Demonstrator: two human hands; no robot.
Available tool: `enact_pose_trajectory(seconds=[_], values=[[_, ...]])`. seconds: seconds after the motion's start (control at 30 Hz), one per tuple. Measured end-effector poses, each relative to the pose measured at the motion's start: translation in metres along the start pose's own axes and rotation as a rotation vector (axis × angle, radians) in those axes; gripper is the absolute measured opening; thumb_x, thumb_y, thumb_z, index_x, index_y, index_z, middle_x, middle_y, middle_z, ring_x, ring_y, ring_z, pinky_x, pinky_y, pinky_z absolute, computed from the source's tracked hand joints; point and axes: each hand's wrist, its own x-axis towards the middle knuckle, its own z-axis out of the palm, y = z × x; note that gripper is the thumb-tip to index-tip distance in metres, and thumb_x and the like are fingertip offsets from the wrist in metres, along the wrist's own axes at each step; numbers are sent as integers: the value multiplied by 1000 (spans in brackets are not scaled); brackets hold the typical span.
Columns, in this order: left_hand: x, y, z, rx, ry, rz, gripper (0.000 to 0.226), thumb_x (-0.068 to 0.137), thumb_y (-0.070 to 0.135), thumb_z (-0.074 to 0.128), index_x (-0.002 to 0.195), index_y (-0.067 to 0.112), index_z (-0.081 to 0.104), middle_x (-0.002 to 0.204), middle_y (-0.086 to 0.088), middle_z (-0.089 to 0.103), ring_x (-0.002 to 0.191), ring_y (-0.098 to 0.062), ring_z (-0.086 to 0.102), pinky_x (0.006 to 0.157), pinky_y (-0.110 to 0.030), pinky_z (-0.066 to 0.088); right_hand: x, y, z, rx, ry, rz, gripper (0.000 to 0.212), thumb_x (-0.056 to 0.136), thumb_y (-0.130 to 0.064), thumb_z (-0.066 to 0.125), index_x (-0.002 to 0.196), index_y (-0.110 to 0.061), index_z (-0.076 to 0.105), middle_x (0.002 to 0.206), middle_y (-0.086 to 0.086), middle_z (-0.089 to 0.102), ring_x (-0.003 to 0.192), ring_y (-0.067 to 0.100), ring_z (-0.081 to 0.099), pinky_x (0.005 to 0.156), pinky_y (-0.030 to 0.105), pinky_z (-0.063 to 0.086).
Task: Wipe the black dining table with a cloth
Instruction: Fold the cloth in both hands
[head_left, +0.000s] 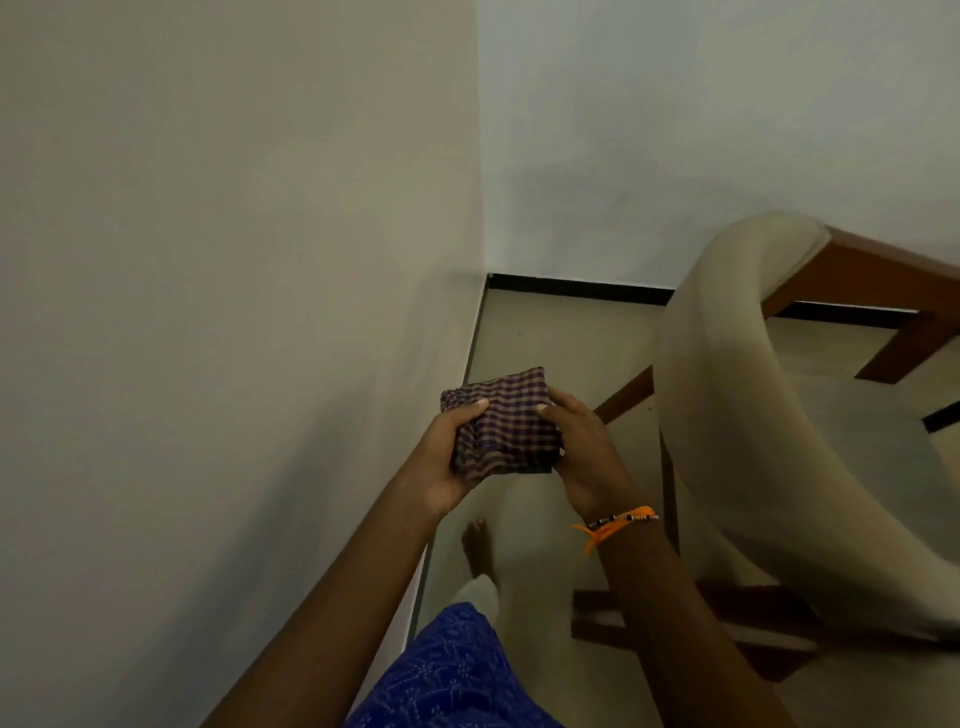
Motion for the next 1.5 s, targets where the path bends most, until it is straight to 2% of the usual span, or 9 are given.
enact_pose_trajectory(seconds=[0.17, 0.43, 0.53, 0.77, 0.87, 1.03, 1.2, 1.4, 1.5], values=[[98, 81, 14, 27, 2, -63, 31, 91, 22, 49, 106, 3, 66, 97, -16, 71, 83, -28, 68, 78, -40, 56, 99, -45, 23, 11, 73, 47, 35, 96, -5, 44, 128, -12, 55, 108, 3, 66, 87, 11, 63, 62, 22, 54], [235, 187, 95, 181, -51, -69, 31, 89, 27, 53, 78, 10, 76, 87, -13, 73, 75, -24, 70, 65, -34, 59, 235, -133, 19, 153, 292, -50, 34, 95, -7, 47, 127, -7, 56, 118, 11, 64, 101, 21, 63, 77, 30, 56], [288, 211, 140, 252, -91, -107, 27, 90, 26, 53, 89, 5, 71, 84, -14, 73, 70, -24, 71, 58, -31, 59, 295, -168, 3, 255, 388, -59, 33, 94, -7, 47, 124, -6, 59, 117, 14, 65, 107, 28, 62, 80, 37, 54], [428, 259, 256, 382, -169, -152, 32, 91, 24, 48, 108, 1, 62, 89, -13, 66, 75, -24, 63, 57, -28, 57, 426, -257, -67, 418, 458, -108, 30, 92, -7, 51, 120, -9, 62, 92, -2, 68, 81, 10, 65, 63, 27, 54], [483, 273, 322, 457, -246, -142, 31, 92, 20, 45, 93, -1, 67, 81, -13, 69, 70, -24, 67, 57, -30, 57, 470, -303, -112, 438, 456, -168, 29, 94, -8, 51, 121, -7, 61, 91, -2, 68, 76, 8, 66, 59, 24, 54], [552, 262, 429, 576, -331, -240, 33, 89, 24, 47, 103, -2, 60, 92, -16, 60, 83, -28, 58, 81, -41, 48, 506, -346, -193, 564, 561, -235, 30, 95, -8, 48, 124, -5, 59, 109, 8, 68, 81, 10, 68, 65, 26, 58], [608, 213, 536, 798, -495, -424, 40, 91, 28, 46, 117, 1, 58, 101, -15, 61, 90, -28, 58, 82, -39, 47, 524, -369, -292, 799, 793, -239, 32, 95, -9, 48, 124, -2, 59, 121, 18, 64, 106, 30, 64, 78, 37, 56], [677, 143, 668, 893, -739, -625, 34, 92, 28, 44, 102, 4, 67, 92, -13, 69, 80, -25, 67, 70, -33, 56, 548, -407, -419, 917, 1051, -218, 34, 95, -12, 49, 126, 1, 54, 124, 22, 61, 113, 38, 59, 93, 53, 49], [702, 108, 739, 958, -819, -714, 34, 91, 24, 45, 85, 7, 73, 83, -12, 71, 71, -24, 68, 62, -31, 56, 547, -430, -479, 958, 1165, -254, 35, 96, -10, 47, 128, 1, 51, 126, 21, 60, 115, 36, 58, 89, 46, 52]])
